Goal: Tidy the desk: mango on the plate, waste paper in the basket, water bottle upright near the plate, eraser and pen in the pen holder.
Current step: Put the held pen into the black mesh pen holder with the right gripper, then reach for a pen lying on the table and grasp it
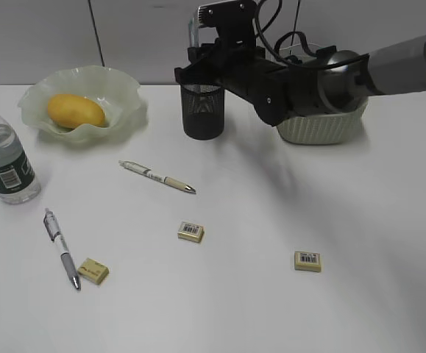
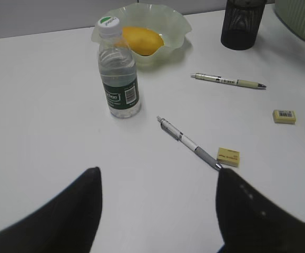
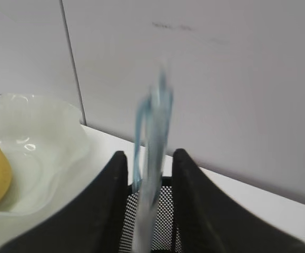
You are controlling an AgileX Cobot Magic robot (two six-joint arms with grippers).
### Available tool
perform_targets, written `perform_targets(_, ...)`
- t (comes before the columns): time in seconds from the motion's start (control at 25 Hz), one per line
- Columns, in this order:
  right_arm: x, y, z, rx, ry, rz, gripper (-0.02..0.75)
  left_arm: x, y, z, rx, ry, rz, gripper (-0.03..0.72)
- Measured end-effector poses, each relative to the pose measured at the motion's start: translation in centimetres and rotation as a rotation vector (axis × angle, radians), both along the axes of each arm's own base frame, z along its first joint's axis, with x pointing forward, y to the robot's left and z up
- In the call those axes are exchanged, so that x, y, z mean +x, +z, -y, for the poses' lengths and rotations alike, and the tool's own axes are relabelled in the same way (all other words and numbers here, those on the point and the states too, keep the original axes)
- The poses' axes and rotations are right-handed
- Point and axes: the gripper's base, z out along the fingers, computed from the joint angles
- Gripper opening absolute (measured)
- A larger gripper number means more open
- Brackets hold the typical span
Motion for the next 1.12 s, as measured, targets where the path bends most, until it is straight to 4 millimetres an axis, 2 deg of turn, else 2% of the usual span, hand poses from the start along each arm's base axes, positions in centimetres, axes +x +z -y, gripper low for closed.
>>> perform_targets(0.2, 0.1, -0.6, 0.1, -0.039, -0.010, 0.019, 0.426, 0.0, 0.0, 0.0, 0.000, 0.000, 0.000, 0.518)
perform_targets(0.28, 0.1, 0.1, 0.1, -0.038, -0.010, 0.035, 0.539, 0.0, 0.0, 0.0, 0.000, 0.000, 0.000, 0.518)
perform_targets(0.36, -0.1, 1.9, 0.3, -0.042, -0.007, 0.032, 0.597, 0.0, 0.0, 0.0, 0.000, 0.000, 0.000, 0.518)
perform_targets(0.52, -1.4, 7.2, 0.9, -0.082, 0.009, -0.049, 0.599, 0.0, 0.0, 0.0, 0.000, 0.000, 0.000, 0.518)
perform_targets(0.68, -4.0, 10.8, 2.1, -0.201, 0.039, -0.267, 0.564, 0.0, 0.0, 0.0, 0.000, 0.000, 0.000, 0.518)
perform_targets(0.8, -6.2, 11.4, 3.2, -0.315, 0.061, -0.485, 0.557, 0.0, 0.0, 0.0, 0.000, 0.000, 0.000, 0.518)
perform_targets(1.0, -9.4, 10.2, 5.0, -0.527, 0.090, -0.847, 0.553, 0.0, 0.0, 0.0, 0.000, 0.000, 0.000, 0.518)
perform_targets(1.12, -10.5, 9.8, 6.0, -0.638, 0.089, -0.973, 0.553, 0.0, 0.0, 0.0, 0.000, 0.000, 0.000, 0.518)
